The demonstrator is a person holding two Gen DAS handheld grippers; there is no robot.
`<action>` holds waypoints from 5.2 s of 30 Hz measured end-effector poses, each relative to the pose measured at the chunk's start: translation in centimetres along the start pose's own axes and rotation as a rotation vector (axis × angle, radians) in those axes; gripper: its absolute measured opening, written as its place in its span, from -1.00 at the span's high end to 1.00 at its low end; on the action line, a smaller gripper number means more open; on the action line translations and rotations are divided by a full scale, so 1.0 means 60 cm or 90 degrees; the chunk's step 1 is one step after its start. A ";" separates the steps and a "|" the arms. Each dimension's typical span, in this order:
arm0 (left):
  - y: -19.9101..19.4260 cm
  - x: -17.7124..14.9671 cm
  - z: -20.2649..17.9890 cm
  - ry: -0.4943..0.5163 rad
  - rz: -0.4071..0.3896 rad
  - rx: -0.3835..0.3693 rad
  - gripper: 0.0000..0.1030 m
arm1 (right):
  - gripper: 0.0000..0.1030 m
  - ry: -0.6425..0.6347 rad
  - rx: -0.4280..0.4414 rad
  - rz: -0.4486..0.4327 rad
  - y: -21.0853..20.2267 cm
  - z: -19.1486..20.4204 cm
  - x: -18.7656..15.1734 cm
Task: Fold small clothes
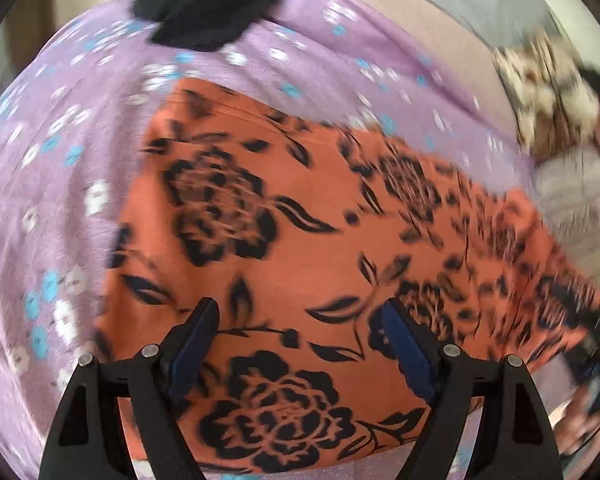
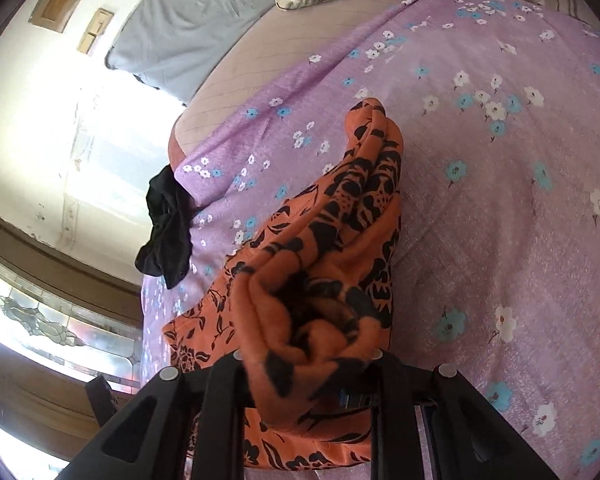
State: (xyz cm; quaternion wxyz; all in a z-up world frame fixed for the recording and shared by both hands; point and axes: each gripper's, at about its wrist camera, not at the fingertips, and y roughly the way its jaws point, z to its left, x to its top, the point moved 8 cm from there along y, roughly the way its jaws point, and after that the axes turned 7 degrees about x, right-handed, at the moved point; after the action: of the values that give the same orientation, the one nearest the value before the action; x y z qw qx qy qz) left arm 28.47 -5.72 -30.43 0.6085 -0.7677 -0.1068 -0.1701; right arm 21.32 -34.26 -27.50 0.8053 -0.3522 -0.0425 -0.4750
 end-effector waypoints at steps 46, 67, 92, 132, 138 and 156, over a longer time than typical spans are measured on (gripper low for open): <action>0.028 0.019 -0.123 0.087 -0.042 0.067 -0.67 | 0.45 -0.052 -0.039 -0.002 0.007 -0.021 0.011; -0.052 0.042 0.021 -0.088 -0.044 -0.145 -0.67 | 0.45 -0.187 0.069 0.031 0.095 0.173 -0.112; 0.063 0.068 -0.146 -0.002 0.077 -0.244 -0.68 | 0.46 -0.536 -0.041 0.113 0.158 0.193 -0.264; -0.016 0.131 0.030 -0.005 -0.063 -0.154 0.70 | -0.36 -0.583 0.153 0.095 0.134 0.299 -0.308; -0.010 0.136 0.049 -0.023 -0.062 -0.125 0.70 | -0.19 -0.420 0.129 0.058 0.133 0.251 -0.203; -0.076 0.109 0.047 0.025 -0.084 -0.131 0.71 | 0.36 -0.347 0.035 0.175 0.220 0.186 -0.224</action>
State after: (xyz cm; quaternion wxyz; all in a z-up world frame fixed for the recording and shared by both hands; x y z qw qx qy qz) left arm 33.16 -2.20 -24.35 0.5158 -0.8139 -0.1273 -0.2350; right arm 27.43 -13.64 -31.54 0.8299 -0.4474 -0.2220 -0.2485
